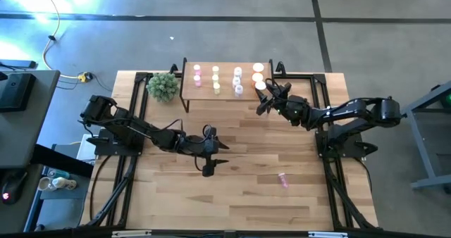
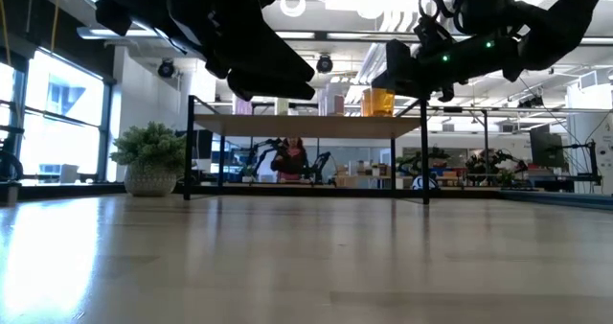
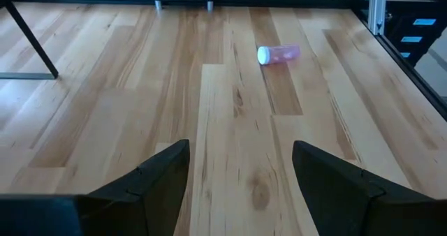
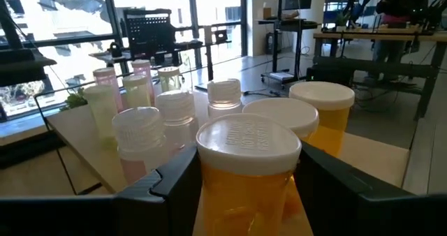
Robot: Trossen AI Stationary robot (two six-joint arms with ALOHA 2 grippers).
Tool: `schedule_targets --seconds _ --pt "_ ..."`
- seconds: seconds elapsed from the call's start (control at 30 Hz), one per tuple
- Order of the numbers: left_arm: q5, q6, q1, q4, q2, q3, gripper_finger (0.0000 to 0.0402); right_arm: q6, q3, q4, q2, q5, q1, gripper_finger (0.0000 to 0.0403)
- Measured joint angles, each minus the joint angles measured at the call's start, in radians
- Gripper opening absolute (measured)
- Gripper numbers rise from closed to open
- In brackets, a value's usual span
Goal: Pick and place medicine bottles onto shelf by color
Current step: Put the orange pill bottle aligned with the other orange pill bottles on the shelf
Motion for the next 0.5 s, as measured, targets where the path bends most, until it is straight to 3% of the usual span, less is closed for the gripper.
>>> schedule_targets --seconds 0.5 --pt "0.0 0.0 0.0 0.0 0.0 0.0 0.0243 -0.047 0.0 -0.017 0.0 -0.053 0.0 0.0221"
